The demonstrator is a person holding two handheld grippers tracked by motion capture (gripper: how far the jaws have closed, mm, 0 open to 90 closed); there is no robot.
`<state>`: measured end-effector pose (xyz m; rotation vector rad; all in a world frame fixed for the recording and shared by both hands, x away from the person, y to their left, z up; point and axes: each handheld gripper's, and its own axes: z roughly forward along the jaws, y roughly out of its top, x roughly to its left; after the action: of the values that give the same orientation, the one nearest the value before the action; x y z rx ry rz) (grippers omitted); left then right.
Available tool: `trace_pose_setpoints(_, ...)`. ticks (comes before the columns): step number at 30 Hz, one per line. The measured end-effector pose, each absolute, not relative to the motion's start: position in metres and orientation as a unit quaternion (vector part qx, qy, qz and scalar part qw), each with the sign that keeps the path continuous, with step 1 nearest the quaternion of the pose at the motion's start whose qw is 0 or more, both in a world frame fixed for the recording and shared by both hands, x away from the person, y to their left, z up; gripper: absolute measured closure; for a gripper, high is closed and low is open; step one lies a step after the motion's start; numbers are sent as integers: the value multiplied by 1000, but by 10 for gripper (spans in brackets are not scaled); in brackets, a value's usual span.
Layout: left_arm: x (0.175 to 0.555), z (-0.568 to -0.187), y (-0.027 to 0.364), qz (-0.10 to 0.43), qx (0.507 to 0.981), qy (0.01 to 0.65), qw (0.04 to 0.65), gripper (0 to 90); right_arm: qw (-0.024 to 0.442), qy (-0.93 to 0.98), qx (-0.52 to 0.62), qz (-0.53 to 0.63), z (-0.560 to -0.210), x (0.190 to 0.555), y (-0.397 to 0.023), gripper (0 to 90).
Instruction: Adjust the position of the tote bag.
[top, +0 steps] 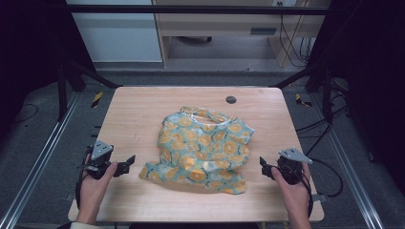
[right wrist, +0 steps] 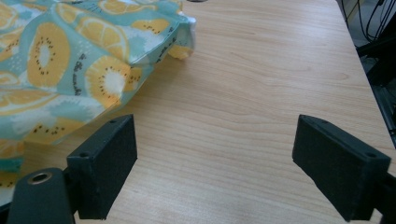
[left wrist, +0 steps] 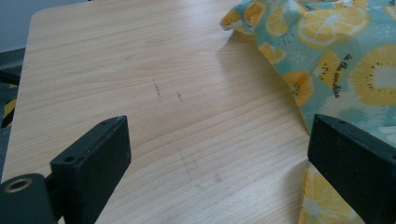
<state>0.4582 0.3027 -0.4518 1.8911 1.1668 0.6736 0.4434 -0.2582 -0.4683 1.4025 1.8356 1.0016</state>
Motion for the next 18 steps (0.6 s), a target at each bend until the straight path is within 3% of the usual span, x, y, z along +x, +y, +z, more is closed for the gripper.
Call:
trace_pose_setpoints(11, 456, -452, 296, 257, 755, 456, 394, 60, 286, 699, 530, 386, -470, 445, -255, 147)
trace_pose_setpoints(18, 453, -453, 296, 256, 758, 452, 393, 60, 268, 698, 532, 397, -466, 441, -252, 236)
